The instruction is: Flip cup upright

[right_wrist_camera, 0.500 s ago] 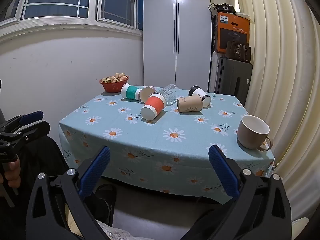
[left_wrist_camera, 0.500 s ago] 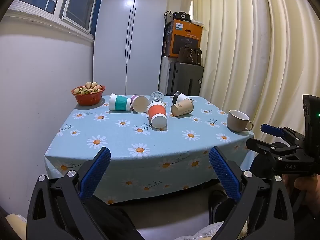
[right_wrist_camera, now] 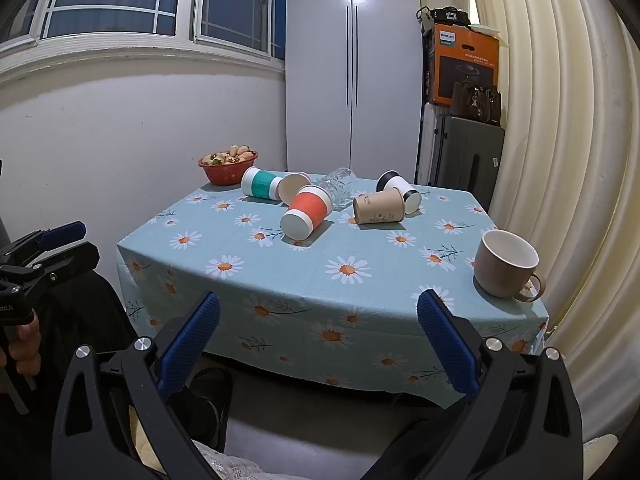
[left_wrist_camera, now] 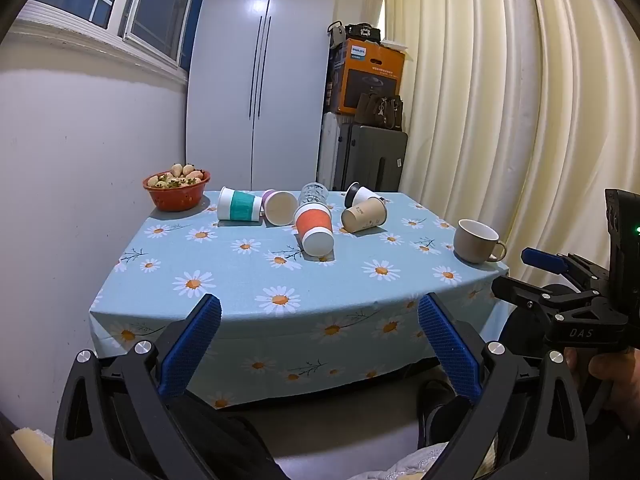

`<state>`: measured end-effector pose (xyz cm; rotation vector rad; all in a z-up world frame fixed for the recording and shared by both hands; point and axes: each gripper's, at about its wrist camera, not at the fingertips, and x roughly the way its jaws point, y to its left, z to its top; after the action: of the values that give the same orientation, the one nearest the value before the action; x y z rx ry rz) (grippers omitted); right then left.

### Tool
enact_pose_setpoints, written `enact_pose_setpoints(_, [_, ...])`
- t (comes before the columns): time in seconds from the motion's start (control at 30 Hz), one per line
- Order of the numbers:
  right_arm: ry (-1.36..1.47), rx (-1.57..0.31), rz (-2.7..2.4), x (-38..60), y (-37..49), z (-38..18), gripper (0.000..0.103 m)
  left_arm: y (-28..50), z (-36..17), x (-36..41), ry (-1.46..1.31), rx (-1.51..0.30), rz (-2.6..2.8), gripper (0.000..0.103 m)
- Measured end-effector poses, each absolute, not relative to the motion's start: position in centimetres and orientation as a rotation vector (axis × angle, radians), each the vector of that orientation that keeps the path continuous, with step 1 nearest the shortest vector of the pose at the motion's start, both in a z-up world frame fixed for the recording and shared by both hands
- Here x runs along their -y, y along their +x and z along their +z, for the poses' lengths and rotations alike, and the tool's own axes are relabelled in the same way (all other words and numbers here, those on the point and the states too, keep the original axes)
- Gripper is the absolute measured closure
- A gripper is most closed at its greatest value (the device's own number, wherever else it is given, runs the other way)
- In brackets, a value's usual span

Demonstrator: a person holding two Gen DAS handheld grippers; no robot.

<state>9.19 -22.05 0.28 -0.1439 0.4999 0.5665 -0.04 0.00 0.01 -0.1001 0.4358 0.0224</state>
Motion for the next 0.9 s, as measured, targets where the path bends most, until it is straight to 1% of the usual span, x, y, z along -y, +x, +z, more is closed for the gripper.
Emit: enact_pose_setpoints(0.9, [-0.145, -0.500, 0.566, 22.31, 9.10, 0.17, 0.005, -0.26, -0.30, 0.08, -0.098, -0.437, 0.022, 0.007])
